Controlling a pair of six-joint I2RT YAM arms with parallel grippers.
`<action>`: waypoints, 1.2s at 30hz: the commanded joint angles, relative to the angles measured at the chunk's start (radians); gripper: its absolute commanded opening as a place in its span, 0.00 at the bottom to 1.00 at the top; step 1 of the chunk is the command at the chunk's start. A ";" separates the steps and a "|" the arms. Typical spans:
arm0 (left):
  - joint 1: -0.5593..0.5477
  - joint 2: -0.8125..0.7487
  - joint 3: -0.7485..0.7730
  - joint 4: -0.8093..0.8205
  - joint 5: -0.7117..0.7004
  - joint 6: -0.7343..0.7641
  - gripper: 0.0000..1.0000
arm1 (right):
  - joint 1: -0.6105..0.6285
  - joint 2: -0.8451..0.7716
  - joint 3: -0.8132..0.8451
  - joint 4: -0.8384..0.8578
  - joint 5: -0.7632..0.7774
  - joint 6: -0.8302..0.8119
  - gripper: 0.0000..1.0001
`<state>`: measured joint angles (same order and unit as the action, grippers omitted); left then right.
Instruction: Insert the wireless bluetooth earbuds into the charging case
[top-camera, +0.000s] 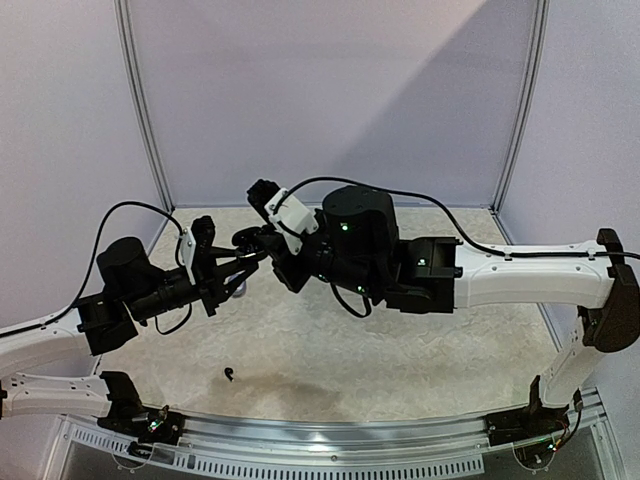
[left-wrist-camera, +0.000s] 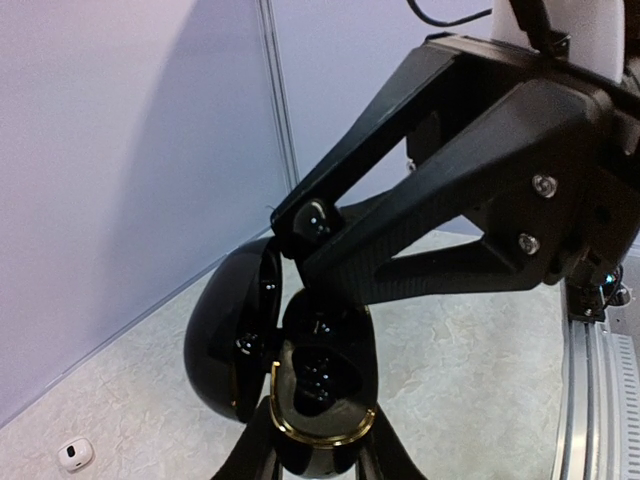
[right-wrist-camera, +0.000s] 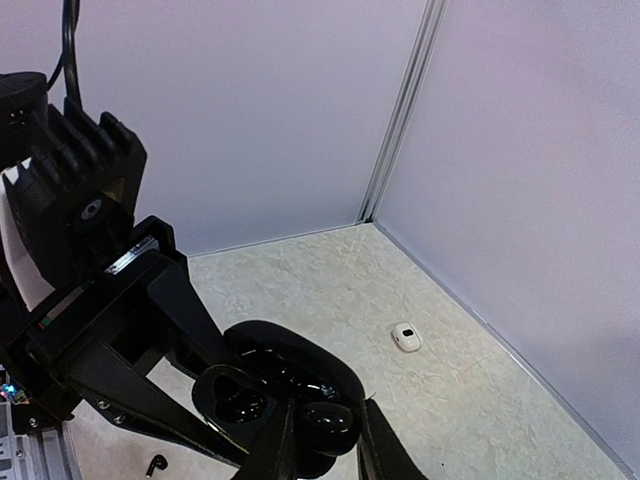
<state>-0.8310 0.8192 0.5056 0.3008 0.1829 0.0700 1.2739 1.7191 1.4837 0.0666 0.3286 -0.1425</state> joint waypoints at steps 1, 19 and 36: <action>-0.003 -0.002 0.030 0.024 0.017 -0.004 0.00 | -0.004 0.031 0.021 -0.047 0.010 0.000 0.20; -0.003 -0.004 0.025 0.020 0.019 -0.006 0.00 | -0.002 0.033 0.032 -0.063 0.016 0.015 0.19; 0.016 -0.019 0.006 -0.076 -0.033 -0.160 0.00 | -0.027 -0.132 0.060 -0.065 -0.042 0.125 0.31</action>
<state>-0.8257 0.8146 0.5060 0.2485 0.1631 -0.0284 1.2655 1.6955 1.4956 0.0135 0.3290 -0.0685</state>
